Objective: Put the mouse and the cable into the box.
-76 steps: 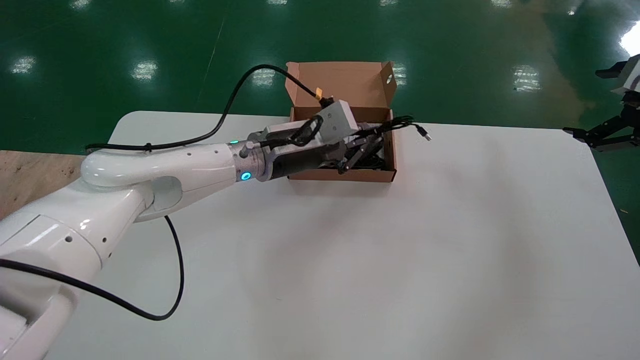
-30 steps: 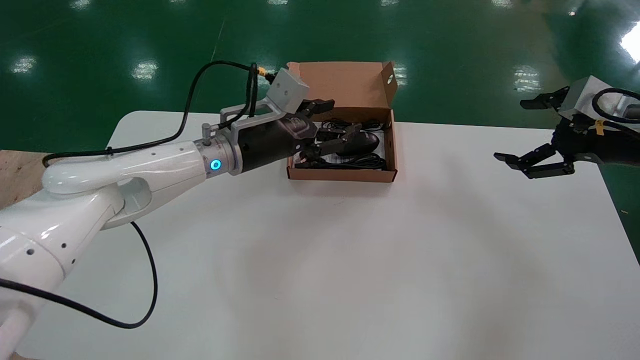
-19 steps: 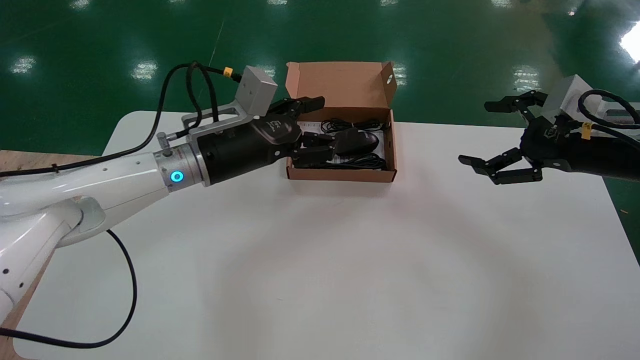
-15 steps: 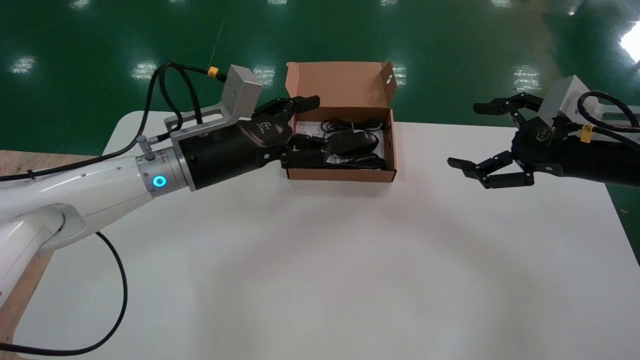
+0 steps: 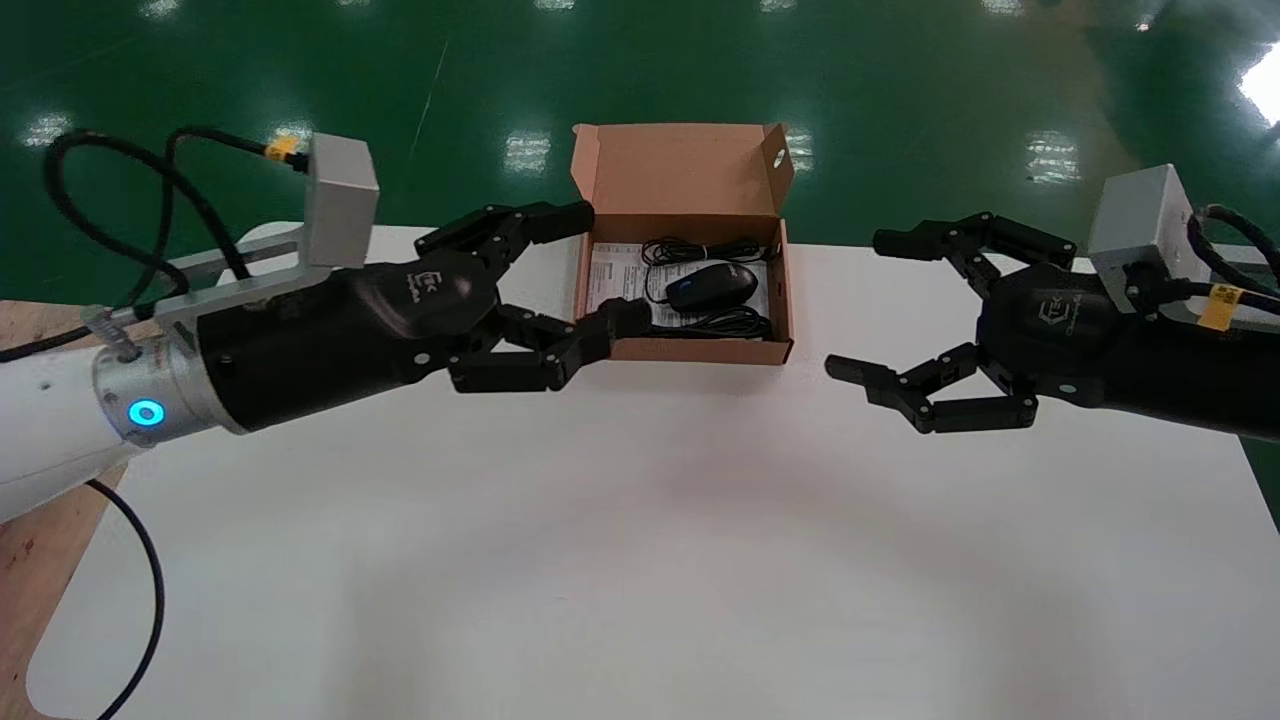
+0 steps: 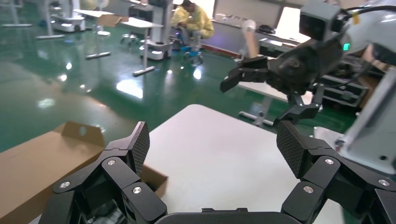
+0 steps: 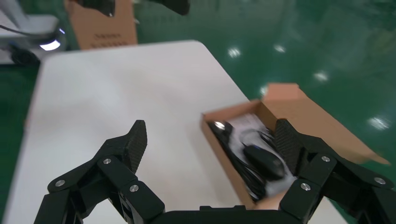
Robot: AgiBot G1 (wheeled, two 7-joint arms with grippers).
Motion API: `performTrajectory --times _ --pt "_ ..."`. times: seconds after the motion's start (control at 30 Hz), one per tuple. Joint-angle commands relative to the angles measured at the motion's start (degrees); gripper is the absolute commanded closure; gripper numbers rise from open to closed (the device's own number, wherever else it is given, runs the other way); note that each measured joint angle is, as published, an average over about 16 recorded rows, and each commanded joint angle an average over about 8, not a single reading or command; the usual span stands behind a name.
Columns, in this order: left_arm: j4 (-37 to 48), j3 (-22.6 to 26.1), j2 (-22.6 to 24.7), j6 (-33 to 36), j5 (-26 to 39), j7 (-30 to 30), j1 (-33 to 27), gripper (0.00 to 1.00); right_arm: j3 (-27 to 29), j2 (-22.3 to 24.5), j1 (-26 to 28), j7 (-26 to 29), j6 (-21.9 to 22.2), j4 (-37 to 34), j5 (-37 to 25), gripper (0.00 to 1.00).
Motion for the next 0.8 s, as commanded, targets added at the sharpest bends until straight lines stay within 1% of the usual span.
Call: performTrajectory --times 0.03,0.57,0.8 --pt "-1.82 -1.52 -1.42 1.57 0.22 -0.91 0.97 0.00 1.09 0.40 -1.58 1.50 -0.53 2.28 1.13 0.00" --pt "-16.50 -13.76 -12.89 14.23 2.01 -8.27 8.75 0.00 9.90 3.65 -14.33 13.56 -4.78 20.71 10.24 0.00" --pt "-20.51 -17.09 -15.98 17.70 2.47 -10.03 10.87 0.00 12.31 4.52 -17.81 16.50 -6.01 25.78 12.76 0.00"
